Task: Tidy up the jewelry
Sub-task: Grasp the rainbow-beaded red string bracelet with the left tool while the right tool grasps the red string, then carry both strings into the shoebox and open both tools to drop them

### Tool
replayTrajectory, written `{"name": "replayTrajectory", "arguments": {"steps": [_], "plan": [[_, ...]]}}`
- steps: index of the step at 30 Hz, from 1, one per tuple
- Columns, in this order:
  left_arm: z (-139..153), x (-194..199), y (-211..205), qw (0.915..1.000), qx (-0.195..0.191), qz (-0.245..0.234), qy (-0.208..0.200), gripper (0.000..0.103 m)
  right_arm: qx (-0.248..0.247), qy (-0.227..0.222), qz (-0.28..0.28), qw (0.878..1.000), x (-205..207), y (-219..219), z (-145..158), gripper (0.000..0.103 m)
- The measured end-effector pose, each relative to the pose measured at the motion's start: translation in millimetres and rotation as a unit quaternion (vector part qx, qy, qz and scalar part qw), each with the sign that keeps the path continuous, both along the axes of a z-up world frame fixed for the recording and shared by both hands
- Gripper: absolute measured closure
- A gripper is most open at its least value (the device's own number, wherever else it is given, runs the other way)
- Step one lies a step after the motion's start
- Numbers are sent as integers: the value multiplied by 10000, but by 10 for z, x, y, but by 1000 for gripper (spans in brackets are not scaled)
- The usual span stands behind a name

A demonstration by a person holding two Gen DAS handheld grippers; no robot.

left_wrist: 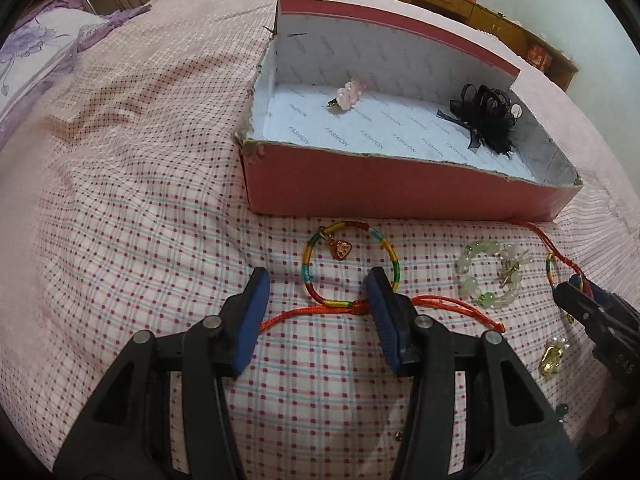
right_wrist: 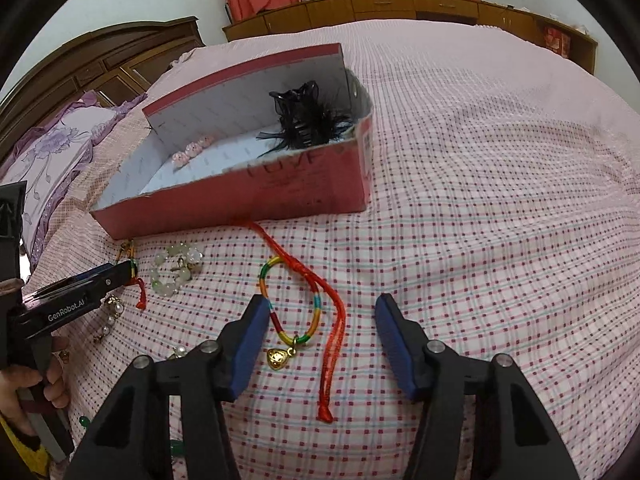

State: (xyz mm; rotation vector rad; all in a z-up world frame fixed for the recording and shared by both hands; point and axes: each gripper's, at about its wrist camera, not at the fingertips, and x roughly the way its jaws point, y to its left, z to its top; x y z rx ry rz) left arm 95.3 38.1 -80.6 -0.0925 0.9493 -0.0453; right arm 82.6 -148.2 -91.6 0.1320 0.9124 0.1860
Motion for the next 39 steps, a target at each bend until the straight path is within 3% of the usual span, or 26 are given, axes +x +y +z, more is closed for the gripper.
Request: {"name": "replayTrajectory", "arguments": {"steps": [5,7,8,12,14,18,39], "plan": [[-14,17,-63,10000,2,-26,-73,63,-38,-61,-42,10000,-5,-18,-32,53],[-2,-44,-54,9999,-16,-34,-97,71,-50,-101,-86,9999,-20,-28,-44,61],[19,-86,-25,9999,-30,-37,-110,80,-28,-118,-106,9999,-24,-42,-46,67],[75,-244,20,9997,-112,-70,-188,91,169,-162,-222,9995,-65,-133,-40,88],[107,-320,69,9995,-213,-86,-227,96,284,-173,-288,9990,-73,-180,-31,92],[217,-461,128,9986,-412,-90,-310,103,415,-249,-340,9983,-130,-220,9,93],[811,-913,153,9932,-520,-254,-1006,103,541,-1161,-86,9917,-726,-115,647,96]]}}
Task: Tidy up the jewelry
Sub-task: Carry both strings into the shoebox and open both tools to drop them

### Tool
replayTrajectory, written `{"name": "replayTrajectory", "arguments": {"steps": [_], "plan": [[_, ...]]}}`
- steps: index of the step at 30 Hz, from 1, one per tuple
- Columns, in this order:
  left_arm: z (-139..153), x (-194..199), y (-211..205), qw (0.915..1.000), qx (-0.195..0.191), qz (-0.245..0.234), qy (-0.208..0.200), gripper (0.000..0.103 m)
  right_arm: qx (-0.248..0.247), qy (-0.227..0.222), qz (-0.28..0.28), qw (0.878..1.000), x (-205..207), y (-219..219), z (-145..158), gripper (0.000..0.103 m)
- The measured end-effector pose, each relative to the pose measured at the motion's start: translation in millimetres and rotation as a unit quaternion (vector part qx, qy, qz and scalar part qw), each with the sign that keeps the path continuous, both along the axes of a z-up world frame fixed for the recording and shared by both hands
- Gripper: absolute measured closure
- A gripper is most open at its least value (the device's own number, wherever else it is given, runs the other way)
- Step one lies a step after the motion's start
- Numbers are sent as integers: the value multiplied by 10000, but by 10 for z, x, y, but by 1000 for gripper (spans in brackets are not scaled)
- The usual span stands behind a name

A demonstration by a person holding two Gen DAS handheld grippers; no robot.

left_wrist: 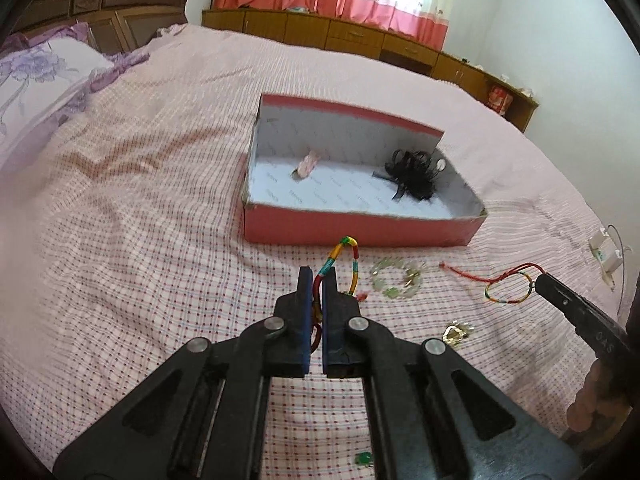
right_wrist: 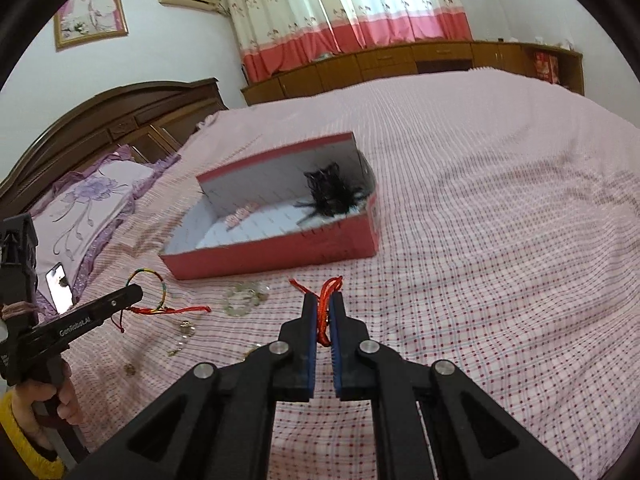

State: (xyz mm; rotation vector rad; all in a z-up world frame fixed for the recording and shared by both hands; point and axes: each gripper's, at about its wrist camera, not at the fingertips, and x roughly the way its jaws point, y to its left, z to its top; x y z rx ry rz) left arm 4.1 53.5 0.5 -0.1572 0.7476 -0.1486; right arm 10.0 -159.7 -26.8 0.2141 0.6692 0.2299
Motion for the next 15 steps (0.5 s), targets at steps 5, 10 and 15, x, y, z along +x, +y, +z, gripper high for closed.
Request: {"name": "replayTrajectory", "arguments": {"steps": [5,10,15], "plan": [[166,-61,-48,9997,-8,-56,-258,103,-1,-252,61,9997,-149,-8,179,96],[321,-104,-71,9988,-13,-89,-487,103,22,-520,133,9986,-236,12,391,96],[469,-106,-76,9974,-1,-102,-711,103,74,-782,240,9966,-265,51,615,96]]}}
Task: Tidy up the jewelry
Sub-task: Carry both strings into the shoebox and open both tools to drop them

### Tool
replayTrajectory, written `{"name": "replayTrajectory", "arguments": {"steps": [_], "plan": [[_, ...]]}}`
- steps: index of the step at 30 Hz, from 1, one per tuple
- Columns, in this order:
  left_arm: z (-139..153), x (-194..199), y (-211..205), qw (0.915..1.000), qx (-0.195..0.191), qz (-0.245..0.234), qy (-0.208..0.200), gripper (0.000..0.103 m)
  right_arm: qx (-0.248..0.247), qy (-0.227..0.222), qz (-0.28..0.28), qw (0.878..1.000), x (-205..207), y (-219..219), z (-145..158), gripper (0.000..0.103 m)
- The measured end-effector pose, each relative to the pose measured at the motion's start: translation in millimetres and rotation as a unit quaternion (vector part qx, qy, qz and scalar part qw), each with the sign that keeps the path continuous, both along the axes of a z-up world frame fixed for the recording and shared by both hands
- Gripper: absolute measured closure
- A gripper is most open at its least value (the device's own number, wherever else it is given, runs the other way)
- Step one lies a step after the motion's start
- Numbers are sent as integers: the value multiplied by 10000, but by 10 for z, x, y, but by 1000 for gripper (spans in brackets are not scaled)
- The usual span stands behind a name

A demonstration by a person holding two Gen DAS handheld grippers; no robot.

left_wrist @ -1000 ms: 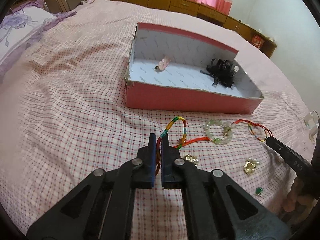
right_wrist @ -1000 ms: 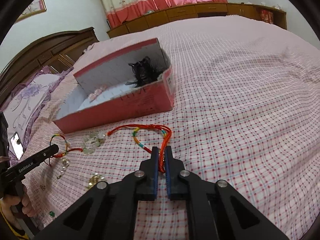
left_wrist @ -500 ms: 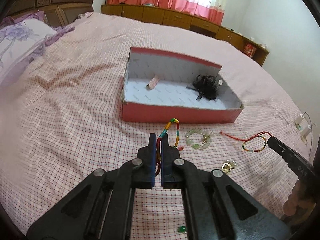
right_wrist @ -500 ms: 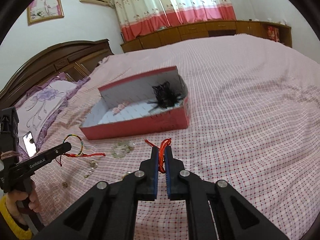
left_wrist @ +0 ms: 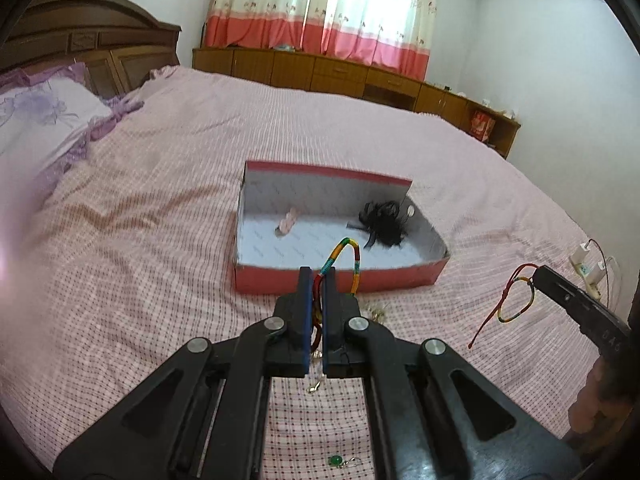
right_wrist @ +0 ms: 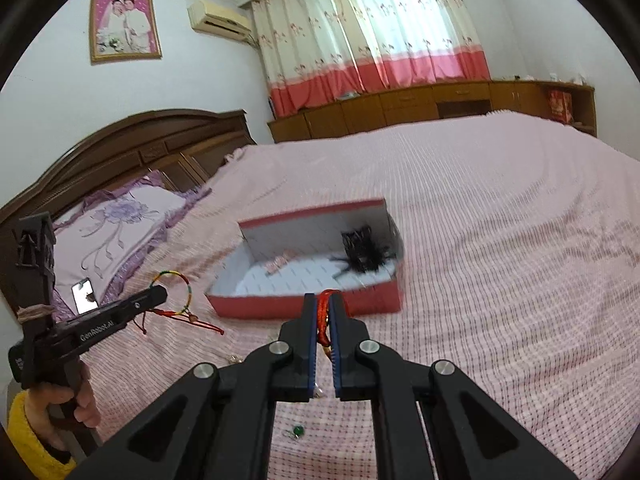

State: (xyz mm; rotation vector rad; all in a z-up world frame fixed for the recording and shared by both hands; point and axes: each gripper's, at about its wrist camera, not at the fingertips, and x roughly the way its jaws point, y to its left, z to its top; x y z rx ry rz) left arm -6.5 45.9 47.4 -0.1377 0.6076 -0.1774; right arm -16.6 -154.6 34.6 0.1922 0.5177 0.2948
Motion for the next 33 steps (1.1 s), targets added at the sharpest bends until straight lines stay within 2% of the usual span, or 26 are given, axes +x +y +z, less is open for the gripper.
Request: {"name": "replayTrajectory", "arguments": {"steps": [10,21,26,33], "plan": [[201,216,41,9993,46,93,-357,103,-48,-428,175,9989,212,124,313,96],[205,608,46,9978,138,238,-601,103,-131,-599,115,9981,731,235,372,96],[102,833,11,9978,140,232,-603,103,-214,-587,50,9980,999,272,312,96],[-141,1118,-46,9990,91,214,-379,103,-328,-241,-12,9992,1390,287,12,96]]}}
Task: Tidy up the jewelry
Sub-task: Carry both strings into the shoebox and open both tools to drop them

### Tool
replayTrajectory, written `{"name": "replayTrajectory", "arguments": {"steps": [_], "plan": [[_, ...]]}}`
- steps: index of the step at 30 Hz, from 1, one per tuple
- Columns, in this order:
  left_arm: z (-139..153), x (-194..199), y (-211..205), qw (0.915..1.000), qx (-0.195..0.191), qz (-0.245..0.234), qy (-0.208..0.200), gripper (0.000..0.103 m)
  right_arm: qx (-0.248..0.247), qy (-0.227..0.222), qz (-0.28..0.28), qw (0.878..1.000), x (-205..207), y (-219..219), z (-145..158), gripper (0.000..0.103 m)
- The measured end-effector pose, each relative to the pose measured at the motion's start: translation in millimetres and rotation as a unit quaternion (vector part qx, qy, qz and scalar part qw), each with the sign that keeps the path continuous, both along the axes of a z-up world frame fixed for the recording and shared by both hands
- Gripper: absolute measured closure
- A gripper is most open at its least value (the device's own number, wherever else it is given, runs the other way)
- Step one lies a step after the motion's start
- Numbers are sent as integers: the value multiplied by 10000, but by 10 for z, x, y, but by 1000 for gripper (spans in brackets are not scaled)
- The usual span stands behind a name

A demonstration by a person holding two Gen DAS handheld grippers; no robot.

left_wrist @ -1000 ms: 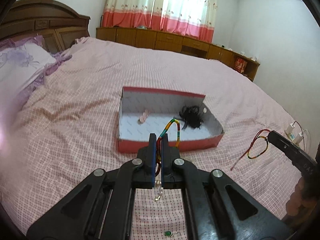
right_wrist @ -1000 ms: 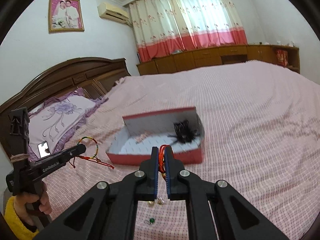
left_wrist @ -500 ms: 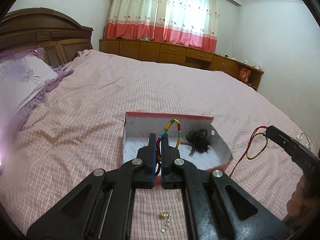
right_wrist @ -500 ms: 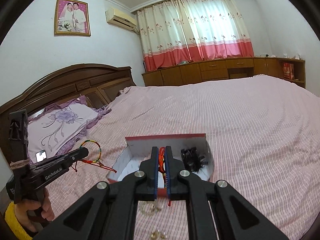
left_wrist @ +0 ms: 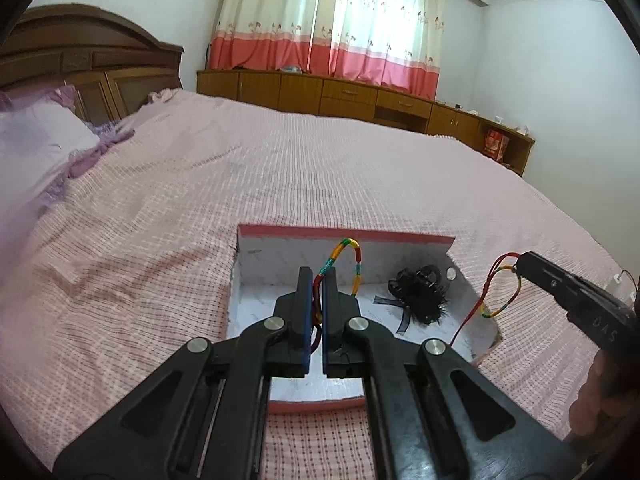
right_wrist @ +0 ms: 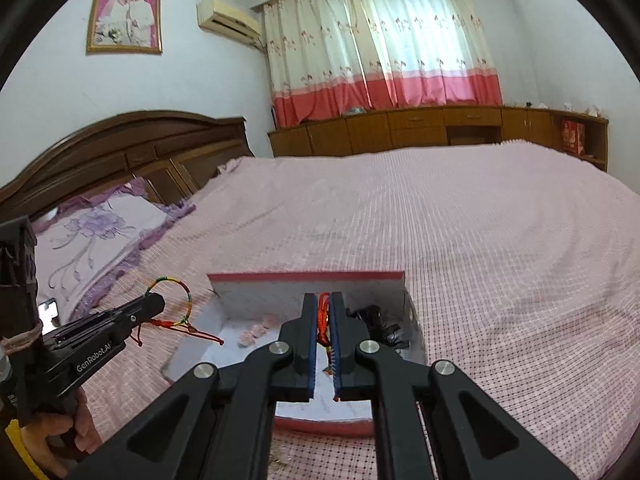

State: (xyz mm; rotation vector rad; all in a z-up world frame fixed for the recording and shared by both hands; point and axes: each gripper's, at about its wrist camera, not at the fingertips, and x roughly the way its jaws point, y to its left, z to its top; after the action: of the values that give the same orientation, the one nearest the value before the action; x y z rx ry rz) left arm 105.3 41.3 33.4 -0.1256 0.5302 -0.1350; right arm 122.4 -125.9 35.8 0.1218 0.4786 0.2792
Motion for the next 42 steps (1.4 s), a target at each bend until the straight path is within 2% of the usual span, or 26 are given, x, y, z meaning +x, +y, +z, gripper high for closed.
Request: {"name": "replayTrajectory", "arguments": {"steps": [11,18,23,25,27,28,30,42], "plan": [[-503,340,-13,9981,-16,30,614,103,-56,647,-156,9978,397,-68,-587,96],[-712,450,-1,9950,-20,72,992,103,-74,930,-223,9954,517,-92,-819,95],[-710,440,8,9944,-29,118,1053,103,-44,989,-197,9949,537,-83,-828,94],[-695,430,2,9943,-31,125,1054,97,-30,991,-199,9949,525,-80,-816,87],[-675,415,-13,9944,-66,64,1051,86,29,970,-194,9951,505,-86,-791,74],[-657,396,-25,9946,-63,46,1038,84,64,953,-194,9952,491,-94,-775,72],[-607,359,-42,9951,-27,50,986,77,121,922,-198,9955,449,-118,-727,71],[-196,43,18,9975,-30,-13,709,74,283,667,-105,9973,60,-182,-351,67]]}}
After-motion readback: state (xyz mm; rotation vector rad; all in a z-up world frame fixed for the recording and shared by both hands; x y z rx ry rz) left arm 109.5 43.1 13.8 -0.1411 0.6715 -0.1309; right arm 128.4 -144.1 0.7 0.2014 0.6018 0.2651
